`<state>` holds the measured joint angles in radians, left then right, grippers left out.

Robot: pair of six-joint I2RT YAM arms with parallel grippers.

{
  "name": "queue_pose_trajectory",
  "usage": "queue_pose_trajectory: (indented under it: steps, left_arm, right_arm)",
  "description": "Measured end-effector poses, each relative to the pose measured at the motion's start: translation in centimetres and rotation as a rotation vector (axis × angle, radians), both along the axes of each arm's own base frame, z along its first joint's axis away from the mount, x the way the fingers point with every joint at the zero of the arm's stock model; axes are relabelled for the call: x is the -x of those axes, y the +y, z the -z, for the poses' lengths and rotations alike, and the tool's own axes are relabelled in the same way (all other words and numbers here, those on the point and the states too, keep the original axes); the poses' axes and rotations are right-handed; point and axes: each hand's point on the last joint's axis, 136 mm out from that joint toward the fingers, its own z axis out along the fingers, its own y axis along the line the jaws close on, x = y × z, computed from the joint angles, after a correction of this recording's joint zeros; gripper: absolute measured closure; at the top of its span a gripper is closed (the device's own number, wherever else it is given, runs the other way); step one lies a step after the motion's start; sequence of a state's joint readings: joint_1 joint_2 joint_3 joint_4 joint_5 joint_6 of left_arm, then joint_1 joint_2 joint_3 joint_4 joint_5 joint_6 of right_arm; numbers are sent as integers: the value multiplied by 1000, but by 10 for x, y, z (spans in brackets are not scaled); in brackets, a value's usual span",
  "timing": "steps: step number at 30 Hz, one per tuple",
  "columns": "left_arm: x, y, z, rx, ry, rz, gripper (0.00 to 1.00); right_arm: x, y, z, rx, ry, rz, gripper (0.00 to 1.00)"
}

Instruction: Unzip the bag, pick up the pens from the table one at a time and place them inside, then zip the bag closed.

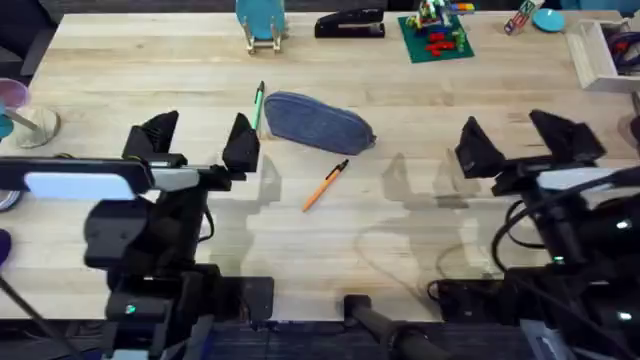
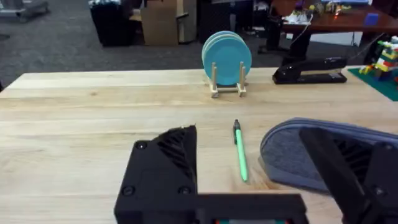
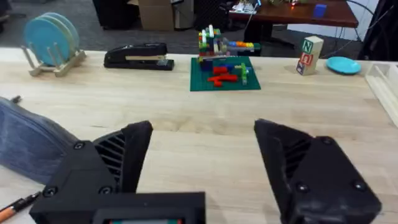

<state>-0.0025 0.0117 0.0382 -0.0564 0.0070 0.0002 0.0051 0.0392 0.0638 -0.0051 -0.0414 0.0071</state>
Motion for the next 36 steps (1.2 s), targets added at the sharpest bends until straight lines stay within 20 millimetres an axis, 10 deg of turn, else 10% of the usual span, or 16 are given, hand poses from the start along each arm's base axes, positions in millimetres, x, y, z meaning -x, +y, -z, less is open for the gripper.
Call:
queue_pose_trajectory:
  steps: [10,19,27,36]
  left_arm:
    - [-25,1,-77,-7,81,-3,9]
    - [-87,-15,-127,-78,217,101,9]
    - [-130,-49,-95,-175,478,357,9]
    - [-123,-71,-58,-277,571,690,9]
  right_arm:
    - [-38,1,-98,-1,118,-7,5]
    - [-87,21,-120,-31,347,-116,5]
    - [-94,41,-105,-94,552,-225,5]
    - [-86,51,-97,-137,613,-274,4]
